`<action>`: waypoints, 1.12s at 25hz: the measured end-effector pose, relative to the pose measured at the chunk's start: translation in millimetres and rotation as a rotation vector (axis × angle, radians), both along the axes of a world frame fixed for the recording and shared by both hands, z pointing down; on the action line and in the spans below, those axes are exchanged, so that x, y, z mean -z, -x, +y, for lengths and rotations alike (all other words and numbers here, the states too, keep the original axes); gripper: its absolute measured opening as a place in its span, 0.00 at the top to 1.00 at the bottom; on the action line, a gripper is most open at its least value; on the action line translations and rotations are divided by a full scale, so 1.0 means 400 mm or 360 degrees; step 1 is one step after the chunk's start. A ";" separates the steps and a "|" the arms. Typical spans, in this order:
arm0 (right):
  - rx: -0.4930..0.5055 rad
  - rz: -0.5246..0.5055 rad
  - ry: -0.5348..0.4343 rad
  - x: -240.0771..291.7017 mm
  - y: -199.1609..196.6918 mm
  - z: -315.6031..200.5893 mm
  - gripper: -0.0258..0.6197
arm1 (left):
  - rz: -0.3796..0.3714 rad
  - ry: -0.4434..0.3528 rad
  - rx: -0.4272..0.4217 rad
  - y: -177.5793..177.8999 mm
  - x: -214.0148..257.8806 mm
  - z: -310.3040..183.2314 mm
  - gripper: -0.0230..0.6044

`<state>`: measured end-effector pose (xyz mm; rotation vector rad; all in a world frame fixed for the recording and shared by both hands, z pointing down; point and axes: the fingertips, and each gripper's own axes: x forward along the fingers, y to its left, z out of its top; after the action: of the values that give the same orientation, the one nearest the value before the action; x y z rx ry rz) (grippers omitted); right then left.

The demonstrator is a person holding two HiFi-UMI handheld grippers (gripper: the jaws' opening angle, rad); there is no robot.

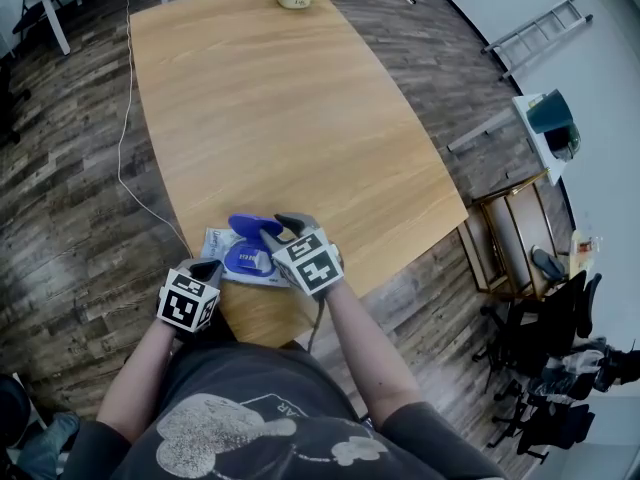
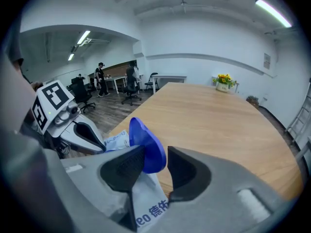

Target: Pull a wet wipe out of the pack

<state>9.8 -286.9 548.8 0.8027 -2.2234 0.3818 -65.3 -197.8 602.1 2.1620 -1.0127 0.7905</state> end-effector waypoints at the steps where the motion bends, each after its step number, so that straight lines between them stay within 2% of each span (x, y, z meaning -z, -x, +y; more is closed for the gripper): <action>1: -0.0024 0.0003 0.0011 -0.009 -0.004 -0.007 0.74 | 0.0000 0.0001 0.0004 0.000 0.000 0.000 0.93; 9: -0.0094 -0.0029 0.0040 -0.047 -0.007 -0.026 0.66 | -0.0022 -0.0004 0.0046 -0.002 -0.003 0.000 0.93; 17: -0.0143 -0.0059 -0.0144 -0.009 -0.035 -0.031 0.63 | 0.0013 -0.0012 0.0051 -0.007 0.014 0.010 0.93; 22: -0.0254 -0.0177 -0.0270 0.058 -0.097 -0.016 0.63 | 0.0092 -0.0149 0.0087 -0.003 0.078 0.000 0.93; 25: -0.0302 -0.0244 -0.0279 0.086 -0.125 0.008 0.63 | 0.0117 -0.0264 0.0025 -0.037 0.119 0.002 0.93; 28: -0.0323 -0.0281 -0.0244 0.095 -0.134 0.044 0.63 | 0.0130 -0.0303 -0.0065 -0.086 0.131 0.014 0.91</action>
<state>63.5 -269.2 511.0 1.1202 -2.3631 0.3953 -30.8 -192.3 549.5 2.3628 -1.0414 0.6405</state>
